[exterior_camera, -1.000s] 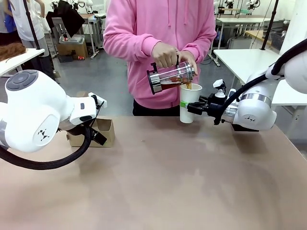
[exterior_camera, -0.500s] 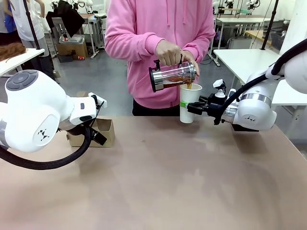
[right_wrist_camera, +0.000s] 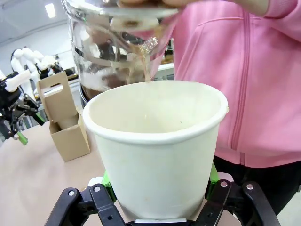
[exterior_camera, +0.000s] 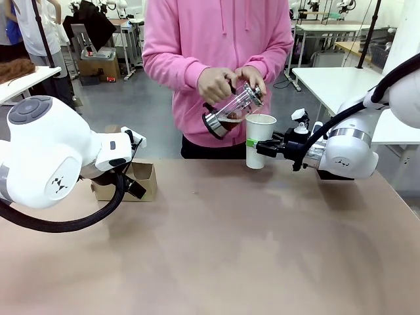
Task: Pour a drink into a cup and package it in a carrier.
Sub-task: When a person places the Paper Cup Lid on the 600 ml Paper Cup , lift the 600 ml Paper Cup.
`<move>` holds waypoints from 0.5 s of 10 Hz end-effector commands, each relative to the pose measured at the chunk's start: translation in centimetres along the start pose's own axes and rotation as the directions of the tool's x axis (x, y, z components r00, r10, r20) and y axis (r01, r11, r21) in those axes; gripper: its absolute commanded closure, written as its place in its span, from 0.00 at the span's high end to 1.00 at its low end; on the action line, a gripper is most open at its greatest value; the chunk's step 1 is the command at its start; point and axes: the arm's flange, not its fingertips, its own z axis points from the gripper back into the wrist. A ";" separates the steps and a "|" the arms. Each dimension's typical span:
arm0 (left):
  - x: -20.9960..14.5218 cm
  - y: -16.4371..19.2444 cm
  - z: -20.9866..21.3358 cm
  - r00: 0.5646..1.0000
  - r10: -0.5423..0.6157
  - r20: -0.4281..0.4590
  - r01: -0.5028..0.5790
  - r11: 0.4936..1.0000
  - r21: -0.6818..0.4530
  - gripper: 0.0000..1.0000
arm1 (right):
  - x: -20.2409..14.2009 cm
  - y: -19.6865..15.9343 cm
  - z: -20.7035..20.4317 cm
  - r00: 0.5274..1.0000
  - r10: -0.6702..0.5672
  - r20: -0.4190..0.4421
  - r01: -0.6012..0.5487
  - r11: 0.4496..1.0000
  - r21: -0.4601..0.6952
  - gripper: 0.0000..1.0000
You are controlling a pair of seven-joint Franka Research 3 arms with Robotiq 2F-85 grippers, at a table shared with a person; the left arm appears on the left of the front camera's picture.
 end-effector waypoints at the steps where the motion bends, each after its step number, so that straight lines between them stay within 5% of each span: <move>1: 0.0 0.0 0.0 1.000 0.000 0.001 0.000 1.000 -0.002 1.00 | 0.1 0.1 -0.1 1.000 0.001 0.002 -0.001 1.000 0.001 0.80; 5: 0.0 0.0 0.0 1.000 0.000 0.001 0.000 1.000 -0.002 1.00 | 0.1 0.1 -0.1 1.000 0.001 0.002 -0.001 1.000 0.001 0.80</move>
